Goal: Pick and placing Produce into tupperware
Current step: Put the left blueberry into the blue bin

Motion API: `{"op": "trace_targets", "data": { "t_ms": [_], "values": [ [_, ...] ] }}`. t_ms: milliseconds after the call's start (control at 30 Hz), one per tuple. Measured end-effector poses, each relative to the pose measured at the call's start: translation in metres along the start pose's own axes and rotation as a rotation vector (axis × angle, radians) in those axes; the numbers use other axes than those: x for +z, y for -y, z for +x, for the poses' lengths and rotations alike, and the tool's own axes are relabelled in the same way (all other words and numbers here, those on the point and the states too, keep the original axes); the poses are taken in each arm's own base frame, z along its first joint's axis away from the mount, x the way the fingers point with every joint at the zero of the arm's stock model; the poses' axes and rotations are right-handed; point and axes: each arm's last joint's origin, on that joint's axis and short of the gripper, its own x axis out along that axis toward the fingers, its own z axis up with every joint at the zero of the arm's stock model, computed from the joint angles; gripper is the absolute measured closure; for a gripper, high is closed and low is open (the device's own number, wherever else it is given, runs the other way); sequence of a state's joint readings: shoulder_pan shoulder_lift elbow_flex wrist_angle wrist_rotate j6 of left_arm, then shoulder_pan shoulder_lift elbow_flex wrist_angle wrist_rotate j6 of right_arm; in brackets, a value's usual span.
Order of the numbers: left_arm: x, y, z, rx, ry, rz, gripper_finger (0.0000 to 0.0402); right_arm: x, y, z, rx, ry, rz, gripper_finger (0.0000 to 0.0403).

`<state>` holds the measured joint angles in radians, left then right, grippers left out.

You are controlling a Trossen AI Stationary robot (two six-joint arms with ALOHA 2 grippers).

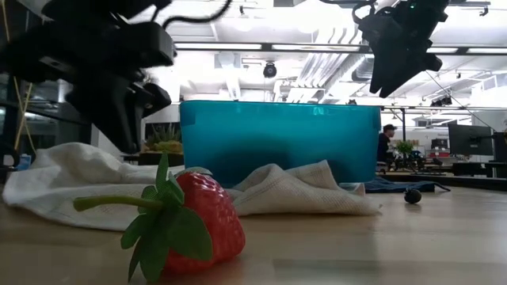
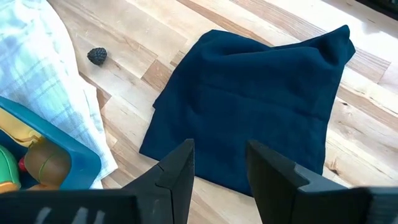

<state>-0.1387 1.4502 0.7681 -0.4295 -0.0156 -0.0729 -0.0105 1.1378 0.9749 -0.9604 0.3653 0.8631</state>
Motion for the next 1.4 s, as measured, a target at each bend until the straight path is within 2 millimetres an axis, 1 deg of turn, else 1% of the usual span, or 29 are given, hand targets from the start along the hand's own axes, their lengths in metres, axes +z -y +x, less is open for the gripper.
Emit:
{"op": "trace_targets", "data": {
  "t_ms": [200, 467, 733, 800, 967, 1200, 1400],
  "values": [
    [0.000, -0.018, -0.008, 0.030, 0.007, -0.074, 0.0357, 0.000, 0.000, 0.000, 0.000, 0.000, -0.006, 0.0269],
    [0.002, -0.039, -0.031, 0.064, 0.107, -0.140, 0.0357, 0.000, 0.000, 0.000, 0.000, 0.000, -0.009, 0.0269],
    [0.009, -0.048, -0.051, 0.043, 0.254, -0.167, 0.0357, 0.000, 0.000, 0.000, 0.000, 0.000, -0.012, 0.0269],
    [0.015, -0.048, -0.057, 0.044, 0.281, -0.166, 0.0357, 0.000, 0.000, 0.000, 0.000, 0.000, -0.012, 0.0269],
    [0.037, -0.049, -0.080, 0.050, 0.376, -0.133, 0.0357, 0.000, 0.000, 0.000, 0.000, 0.000, -0.010, 0.0269],
    [0.069, -0.050, -0.122, 0.104, 0.505, -0.087, 0.0357, 0.000, 0.000, 0.000, 0.000, 0.000, -0.009, 0.0269],
    [0.085, -0.050, -0.150, 0.124, 0.550, -0.046, 0.0357, 0.000, 0.000, 0.000, 0.006, -0.006, -0.021, 0.0269]
  ]
}}
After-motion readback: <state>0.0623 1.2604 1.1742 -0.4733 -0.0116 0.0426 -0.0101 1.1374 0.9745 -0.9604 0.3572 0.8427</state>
